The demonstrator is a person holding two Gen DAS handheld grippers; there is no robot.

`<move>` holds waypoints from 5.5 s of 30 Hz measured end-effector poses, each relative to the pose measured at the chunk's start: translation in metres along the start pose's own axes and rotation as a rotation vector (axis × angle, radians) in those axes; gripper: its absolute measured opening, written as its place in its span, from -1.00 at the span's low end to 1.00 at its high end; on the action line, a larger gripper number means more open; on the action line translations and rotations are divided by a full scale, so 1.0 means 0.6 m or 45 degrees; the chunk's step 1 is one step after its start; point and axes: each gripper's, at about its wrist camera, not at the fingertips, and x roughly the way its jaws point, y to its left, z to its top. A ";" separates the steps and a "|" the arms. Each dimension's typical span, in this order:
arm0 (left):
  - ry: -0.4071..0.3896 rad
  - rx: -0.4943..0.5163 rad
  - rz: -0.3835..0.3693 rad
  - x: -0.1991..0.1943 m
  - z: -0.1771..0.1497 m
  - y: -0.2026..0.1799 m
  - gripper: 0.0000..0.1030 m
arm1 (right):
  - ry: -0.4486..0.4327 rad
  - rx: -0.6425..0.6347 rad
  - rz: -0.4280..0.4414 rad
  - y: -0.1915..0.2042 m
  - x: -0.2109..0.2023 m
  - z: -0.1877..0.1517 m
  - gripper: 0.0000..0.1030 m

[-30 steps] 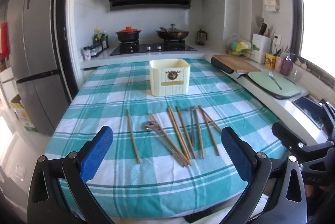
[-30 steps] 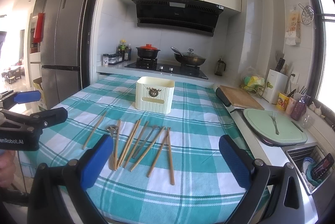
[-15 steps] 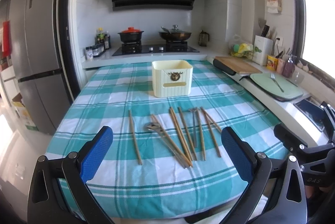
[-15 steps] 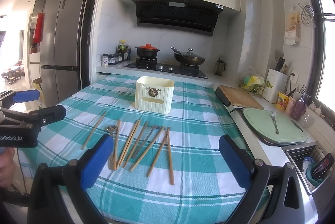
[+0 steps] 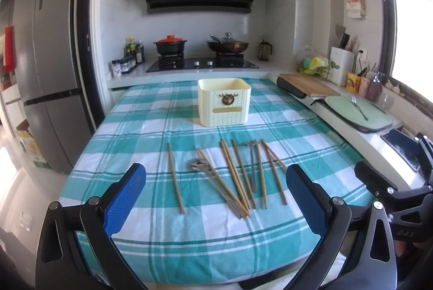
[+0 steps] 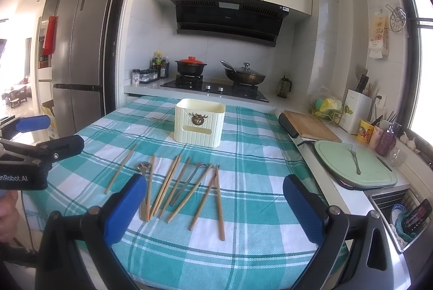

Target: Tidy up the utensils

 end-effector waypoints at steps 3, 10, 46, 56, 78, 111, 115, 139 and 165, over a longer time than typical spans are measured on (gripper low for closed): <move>0.014 -0.004 -0.008 0.005 -0.001 0.004 0.99 | 0.002 0.003 -0.001 0.000 0.000 0.000 0.99; 0.048 -0.002 -0.008 0.016 -0.004 0.007 0.99 | 0.016 0.008 0.000 0.001 0.010 0.000 0.99; 0.634 -0.147 0.041 0.419 -0.047 0.196 0.91 | 0.735 0.027 0.369 -0.070 0.370 -0.102 0.17; 0.740 -0.127 0.055 0.495 -0.034 0.221 0.61 | 0.862 -0.059 0.369 -0.072 0.462 -0.105 -0.27; 0.786 -0.014 -0.061 0.543 0.018 0.168 -0.93 | 0.882 -0.060 0.439 -0.046 0.597 -0.021 -0.87; 0.079 -0.171 -0.306 0.330 0.288 0.193 -0.95 | 0.143 0.206 0.419 -0.156 0.369 0.244 -0.87; 0.000 -0.162 -0.320 0.333 0.352 0.186 -0.95 | 0.066 0.169 0.407 -0.152 0.376 0.306 -0.87; 0.287 -0.186 -0.207 0.666 0.384 0.116 -0.93 | 0.471 0.281 0.446 -0.122 0.775 0.328 -0.87; 0.185 -0.138 -0.015 0.385 0.172 0.187 0.93 | 0.325 -0.017 0.112 -0.168 0.462 0.155 0.53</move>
